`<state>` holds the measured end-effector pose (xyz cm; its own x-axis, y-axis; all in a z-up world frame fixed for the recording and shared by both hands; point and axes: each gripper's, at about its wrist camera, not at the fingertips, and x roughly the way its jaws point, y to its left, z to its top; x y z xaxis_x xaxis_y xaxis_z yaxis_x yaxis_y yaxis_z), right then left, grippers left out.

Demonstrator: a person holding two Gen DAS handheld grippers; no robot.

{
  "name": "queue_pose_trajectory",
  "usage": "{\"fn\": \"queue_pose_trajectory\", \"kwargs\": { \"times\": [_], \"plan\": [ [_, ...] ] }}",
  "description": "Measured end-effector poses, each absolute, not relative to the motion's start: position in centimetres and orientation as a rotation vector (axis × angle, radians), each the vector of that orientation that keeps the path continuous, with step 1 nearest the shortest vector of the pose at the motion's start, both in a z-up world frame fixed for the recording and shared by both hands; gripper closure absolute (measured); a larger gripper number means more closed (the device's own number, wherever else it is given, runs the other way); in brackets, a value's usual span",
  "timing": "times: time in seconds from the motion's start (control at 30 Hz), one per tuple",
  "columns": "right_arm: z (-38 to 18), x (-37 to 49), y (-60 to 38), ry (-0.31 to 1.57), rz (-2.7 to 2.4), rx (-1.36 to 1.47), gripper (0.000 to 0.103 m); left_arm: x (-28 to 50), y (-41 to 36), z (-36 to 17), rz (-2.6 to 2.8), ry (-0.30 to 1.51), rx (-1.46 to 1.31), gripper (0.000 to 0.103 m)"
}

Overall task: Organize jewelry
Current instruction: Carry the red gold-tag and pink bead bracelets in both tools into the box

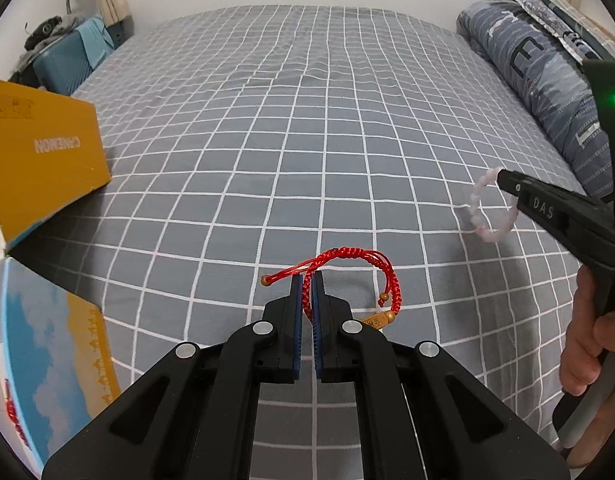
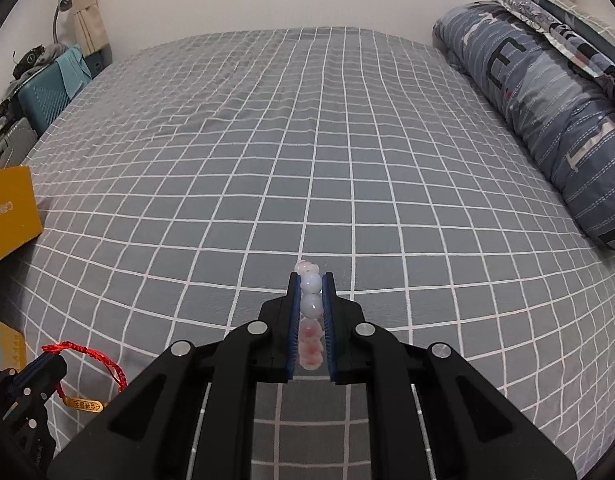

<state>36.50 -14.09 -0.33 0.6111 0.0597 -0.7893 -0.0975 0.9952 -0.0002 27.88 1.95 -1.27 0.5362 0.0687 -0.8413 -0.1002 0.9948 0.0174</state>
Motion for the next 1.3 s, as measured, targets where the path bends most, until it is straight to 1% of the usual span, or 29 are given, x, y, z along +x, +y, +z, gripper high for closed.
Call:
{"fn": "queue_pose_trajectory", "kwargs": {
  "times": [0.17,0.77,1.3],
  "plan": [
    [1.4,35.2,-14.5,0.881,0.089,-0.039,0.093,26.9,2.0,0.0,0.107,0.985,-0.027,0.099],
    [7.9,27.8,-13.5,0.795,0.09,-0.05,0.093,21.8,4.1,7.2,0.144,0.873,-0.042,0.099],
    [8.6,20.7,-11.4,0.781,0.142,-0.051,0.093,16.9,7.2,10.2,0.18,0.818,-0.063,0.099]
  ]
}}
